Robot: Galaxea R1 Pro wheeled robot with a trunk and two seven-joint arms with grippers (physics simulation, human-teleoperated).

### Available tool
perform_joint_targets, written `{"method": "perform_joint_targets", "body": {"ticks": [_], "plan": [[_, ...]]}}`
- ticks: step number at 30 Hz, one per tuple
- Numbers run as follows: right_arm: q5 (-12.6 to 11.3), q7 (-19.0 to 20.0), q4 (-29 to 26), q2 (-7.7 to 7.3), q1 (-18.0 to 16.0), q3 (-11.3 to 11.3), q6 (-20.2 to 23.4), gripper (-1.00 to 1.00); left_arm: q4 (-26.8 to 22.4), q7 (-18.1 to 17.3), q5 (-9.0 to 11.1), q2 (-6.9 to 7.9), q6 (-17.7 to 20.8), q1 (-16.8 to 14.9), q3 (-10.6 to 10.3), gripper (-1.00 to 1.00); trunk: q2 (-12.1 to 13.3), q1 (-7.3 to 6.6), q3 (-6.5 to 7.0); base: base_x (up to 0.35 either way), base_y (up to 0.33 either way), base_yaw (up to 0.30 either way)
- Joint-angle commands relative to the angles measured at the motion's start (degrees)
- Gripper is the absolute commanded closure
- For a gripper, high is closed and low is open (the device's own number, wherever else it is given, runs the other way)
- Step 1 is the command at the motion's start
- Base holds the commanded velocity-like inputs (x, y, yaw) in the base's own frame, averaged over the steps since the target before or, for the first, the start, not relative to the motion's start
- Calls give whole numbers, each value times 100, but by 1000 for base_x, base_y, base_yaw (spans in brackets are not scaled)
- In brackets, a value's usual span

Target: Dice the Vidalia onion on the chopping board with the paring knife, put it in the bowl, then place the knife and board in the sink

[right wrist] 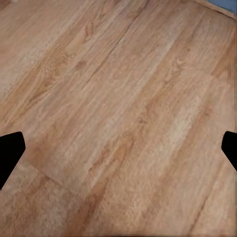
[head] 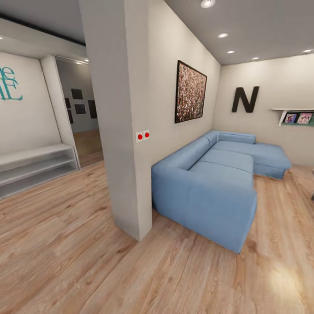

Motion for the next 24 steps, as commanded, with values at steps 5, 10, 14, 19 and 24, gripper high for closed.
{"method": "perform_joint_targets", "body": {"ticks": [5, 10, 14, 19, 24], "plan": [[2, -17, 6, 2, -5, 0, -18, -100, -2, -3, 0, 5, -21, -2, 7, -100, -3, 0, -9, 0, 0, -281], [2, -16, 6, 2, -5, 0, -18, -100, -6, -3, 3, 5, -21, -2, 10, -100, -3, 0, -28, 0, 0, -265], [2, -17, 6, 2, -4, 6, -18, -100, -4, -3, 2, 5, -24, -2, 13, -100, -3, 0, -51, 0, 0, -228], [2, -17, 6, 2, -3, 1, -18, -100, -6, -3, 0, 5, -104, -2, 9, -100, -3, 0, -83, 0, 0, -217], [2, -17, 6, 2, -5, -7, -18, -100, 1, -3, 0, 5, -126, -2, 9, -100, -3, 0, -115, 0, 0, -216]]}}
